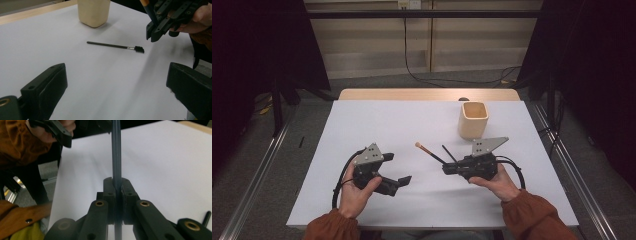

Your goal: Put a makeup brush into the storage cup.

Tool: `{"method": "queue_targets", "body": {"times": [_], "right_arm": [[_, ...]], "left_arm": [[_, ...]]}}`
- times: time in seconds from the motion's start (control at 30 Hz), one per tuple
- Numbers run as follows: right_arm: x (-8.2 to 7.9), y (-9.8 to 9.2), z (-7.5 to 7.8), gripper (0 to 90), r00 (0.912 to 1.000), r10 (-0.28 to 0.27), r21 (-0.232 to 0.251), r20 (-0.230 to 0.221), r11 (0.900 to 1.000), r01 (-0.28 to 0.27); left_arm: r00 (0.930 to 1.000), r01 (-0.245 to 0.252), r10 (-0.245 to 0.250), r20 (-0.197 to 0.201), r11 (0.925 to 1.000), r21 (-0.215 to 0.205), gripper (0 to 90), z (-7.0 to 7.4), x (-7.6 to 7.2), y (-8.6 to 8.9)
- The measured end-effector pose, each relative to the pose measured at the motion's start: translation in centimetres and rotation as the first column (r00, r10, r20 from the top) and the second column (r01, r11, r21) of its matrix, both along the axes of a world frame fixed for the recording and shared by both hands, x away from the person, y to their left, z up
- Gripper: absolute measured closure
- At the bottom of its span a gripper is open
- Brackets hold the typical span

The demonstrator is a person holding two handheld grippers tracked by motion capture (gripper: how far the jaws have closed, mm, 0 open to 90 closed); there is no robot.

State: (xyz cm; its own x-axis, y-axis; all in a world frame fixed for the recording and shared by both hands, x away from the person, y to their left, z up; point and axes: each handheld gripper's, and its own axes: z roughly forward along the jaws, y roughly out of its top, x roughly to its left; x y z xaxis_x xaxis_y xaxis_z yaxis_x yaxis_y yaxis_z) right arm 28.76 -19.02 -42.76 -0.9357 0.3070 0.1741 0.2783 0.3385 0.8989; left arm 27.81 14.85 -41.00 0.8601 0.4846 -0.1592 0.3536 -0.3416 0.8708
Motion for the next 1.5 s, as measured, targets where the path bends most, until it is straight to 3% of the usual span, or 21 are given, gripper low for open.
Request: {"method": "queue_targets", "body": {"times": [0.27, 0.53, 0.67, 0.8, 1.0, 1.1, 1.17, 1.27, 1.37, 1.5], "right_arm": [[-0.1, -0.3, 0.3, 85.0, 0.9998, -0.016, 0.067, 0.011, 0.998, 0.015], [-0.2, -0.1, 0.3, 85.1, 0.9999, 0.004, 0.075, 0.011, 0.997, -0.005], [-0.2, 0.0, 0.3, 85.0, 0.9999, 0.006, 0.078, 0.014, 0.997, -0.008], [-0.2, 0.0, 0.3, 85.0, 0.9998, 0.005, 0.085, 0.017, 0.996, -0.006], [-0.2, 0.2, 0.3, 85.0, 0.9998, 0.004, 0.099, 0.019, 0.995, -0.005], [-0.2, 0.3, 0.3, 85.0, 0.9998, 0.003, 0.1, 0.017, 0.995, -0.005], [-0.2, 0.4, 0.2, 85.0, 0.9998, 0.007, 0.096, 0.018, 0.995, -0.009], [-0.2, 0.5, 0.2, 85.0, 0.9997, 0.011, 0.092, 0.02, 0.996, -0.013], [-0.2, 0.6, 0.1, 85.0, 0.9997, 0.014, 0.091, 0.018, 0.996, -0.016], [-0.1, 0.7, -0.1, 85.0, 0.9997, 0.018, 0.083, 0.016, 0.996, -0.019]], "left_arm": [[0.9996, -0.026, 0.026, 0.003, 0.9996, 0.002, 3.3, -0.1, 0.0, 0.2], [0.9992, -0.037, 0.038, 0.016, 0.9988, -0.03, 3.3, 0.1, -0.2, 0.2], [0.9992, -0.018, 0.019, 0.035, 0.9993, -0.034, 3.7, 0.1, -0.3, 0.0], [0.9992, -0.02, 0.022, 0.032, 0.9978, -0.063, 3.6, 0.3, -0.3, -0.3], [0.9972, -0.018, 0.024, 0.07, 0.9959, -0.089, 2.9, 0.9, -0.3, -0.8], [0.9962, -0.022, 0.03, 0.082, 0.9954, -0.093, 2.7, 0.9, -0.3, -0.9], [0.9944, -0.048, 0.054, 0.091, 0.9963, -0.071, 2.6, 0.8, -0.3, -1.1], [0.9947, -0.047, 0.054, 0.087, 0.9957, -0.081, 2.5, 0.5, 0.0, -1.3], [0.9925, -0.041, 0.05, 0.112, 0.9956, -0.084, 2.4, 0.4, 0.0, -1.7], [0.994, -0.029, 0.039, 0.102, 0.9945, -0.1, 2.3, 0.3, 0.1, -2.2]]}}
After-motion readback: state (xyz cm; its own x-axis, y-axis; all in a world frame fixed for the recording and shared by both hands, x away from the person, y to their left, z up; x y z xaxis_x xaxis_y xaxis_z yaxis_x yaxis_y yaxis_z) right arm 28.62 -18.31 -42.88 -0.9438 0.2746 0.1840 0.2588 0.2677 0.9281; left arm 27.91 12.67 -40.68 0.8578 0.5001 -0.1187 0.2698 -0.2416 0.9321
